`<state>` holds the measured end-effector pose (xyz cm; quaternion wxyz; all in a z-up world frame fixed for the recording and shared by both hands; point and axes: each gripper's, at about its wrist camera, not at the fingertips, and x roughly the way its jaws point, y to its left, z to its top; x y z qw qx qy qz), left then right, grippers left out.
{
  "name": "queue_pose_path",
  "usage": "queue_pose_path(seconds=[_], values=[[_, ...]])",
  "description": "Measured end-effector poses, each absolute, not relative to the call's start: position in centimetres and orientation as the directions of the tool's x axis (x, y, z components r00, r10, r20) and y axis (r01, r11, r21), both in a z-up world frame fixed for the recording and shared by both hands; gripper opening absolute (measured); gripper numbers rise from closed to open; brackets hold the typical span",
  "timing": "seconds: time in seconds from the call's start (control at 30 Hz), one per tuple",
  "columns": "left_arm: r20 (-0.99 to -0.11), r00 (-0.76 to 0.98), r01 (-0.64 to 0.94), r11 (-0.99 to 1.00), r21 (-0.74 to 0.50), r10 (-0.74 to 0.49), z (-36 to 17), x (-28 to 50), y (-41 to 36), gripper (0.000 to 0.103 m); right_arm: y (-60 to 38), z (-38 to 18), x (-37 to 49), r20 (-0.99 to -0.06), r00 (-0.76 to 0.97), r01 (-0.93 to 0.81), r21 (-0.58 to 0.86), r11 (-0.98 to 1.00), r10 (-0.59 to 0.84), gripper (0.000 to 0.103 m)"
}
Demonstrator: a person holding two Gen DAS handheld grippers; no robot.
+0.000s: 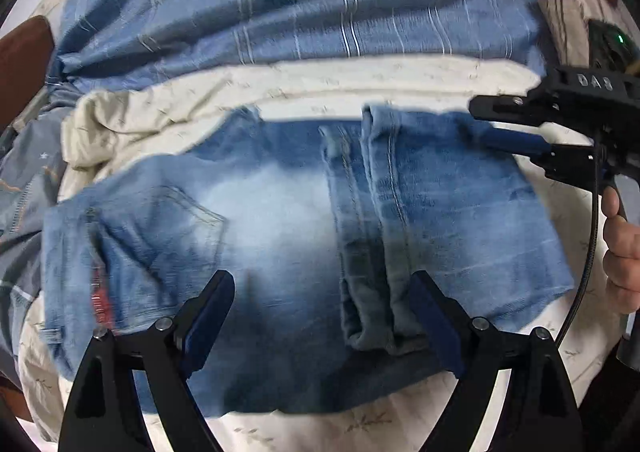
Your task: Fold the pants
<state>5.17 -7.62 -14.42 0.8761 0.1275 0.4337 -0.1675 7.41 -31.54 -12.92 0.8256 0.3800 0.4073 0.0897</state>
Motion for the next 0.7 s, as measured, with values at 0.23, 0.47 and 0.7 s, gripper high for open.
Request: queue_pose_path(seconds=[0.23,0.47,0.7], values=[[-0.702,0.698,0.365,0.915,0.175,-0.144,-11.6,1.9,-2.7,0.090,-28.1,-10.2,5.0,-0.587,0.638,0.033,0.668,0.744,0.498,0.039],[-0.638,0.764,0.246,0.957,0.154,-0.094,-10.4,1.6,2.1,0.090,-22.6,-11.4,3.7,-0.718,0.566,-0.012,0.484,0.875,0.405,0.039],[-0.674,0.737,0.137,0.987,0.085,-0.044,-12.4,4.0,4.9,0.090,-19.9,-13.0,3.8,-0.800,0.497,-0.052,0.358,0.932,0.335,0.038]])
